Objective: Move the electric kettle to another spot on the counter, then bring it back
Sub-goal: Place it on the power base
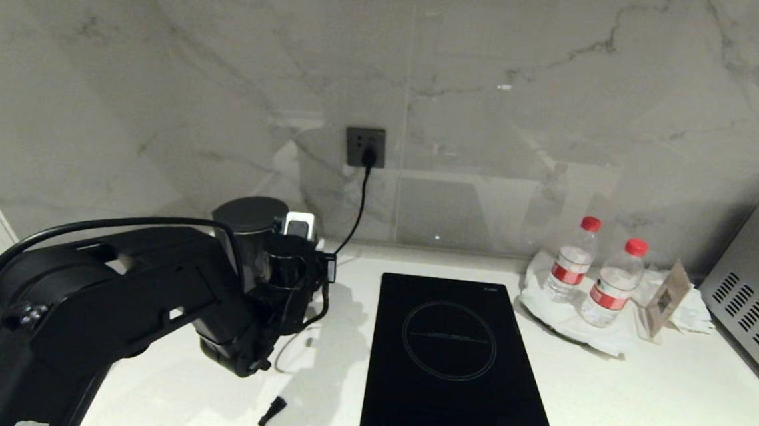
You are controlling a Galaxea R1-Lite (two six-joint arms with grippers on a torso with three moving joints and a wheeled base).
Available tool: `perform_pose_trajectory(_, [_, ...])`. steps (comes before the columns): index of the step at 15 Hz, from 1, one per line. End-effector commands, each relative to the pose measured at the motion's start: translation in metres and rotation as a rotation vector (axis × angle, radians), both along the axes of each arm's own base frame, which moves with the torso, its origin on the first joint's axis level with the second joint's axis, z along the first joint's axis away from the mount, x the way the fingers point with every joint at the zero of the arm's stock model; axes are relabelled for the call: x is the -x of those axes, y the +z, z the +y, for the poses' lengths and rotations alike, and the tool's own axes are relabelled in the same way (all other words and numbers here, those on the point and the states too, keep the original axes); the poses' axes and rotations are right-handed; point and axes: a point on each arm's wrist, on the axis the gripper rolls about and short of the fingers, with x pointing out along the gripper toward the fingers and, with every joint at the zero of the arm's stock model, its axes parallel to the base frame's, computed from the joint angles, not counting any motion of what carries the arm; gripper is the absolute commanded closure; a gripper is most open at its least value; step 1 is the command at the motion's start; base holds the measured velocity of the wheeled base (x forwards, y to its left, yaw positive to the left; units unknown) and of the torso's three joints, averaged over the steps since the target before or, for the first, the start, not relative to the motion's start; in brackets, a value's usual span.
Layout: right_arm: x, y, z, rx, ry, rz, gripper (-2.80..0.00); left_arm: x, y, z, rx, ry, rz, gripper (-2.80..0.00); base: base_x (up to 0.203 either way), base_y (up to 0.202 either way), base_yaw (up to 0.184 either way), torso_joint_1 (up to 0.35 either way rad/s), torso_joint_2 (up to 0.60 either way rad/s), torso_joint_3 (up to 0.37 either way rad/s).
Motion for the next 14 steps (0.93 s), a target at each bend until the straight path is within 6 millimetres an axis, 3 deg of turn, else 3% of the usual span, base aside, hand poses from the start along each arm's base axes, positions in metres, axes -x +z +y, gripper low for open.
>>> perform_pose_trajectory(1, [-0.0001, -0.0004, 0.0, 0.001, 0.0, 0.001, 0.0, 0.005, -0.0035, -0.0046, -0.005, -0.002, 0.008, 0.0, 0.0, 0.0, 0.0, 0.0, 0.0, 0.0])
perform_pose_trajectory(14, [0.0, 0.0, 0.0, 0.003, 0.002, 0.0, 0.0, 0.0046, -0.0061, -0.0071, -0.013, -0.003, 0.015, 0.0, 0.0, 0.0, 0.0, 0.0, 0.0, 0.0])
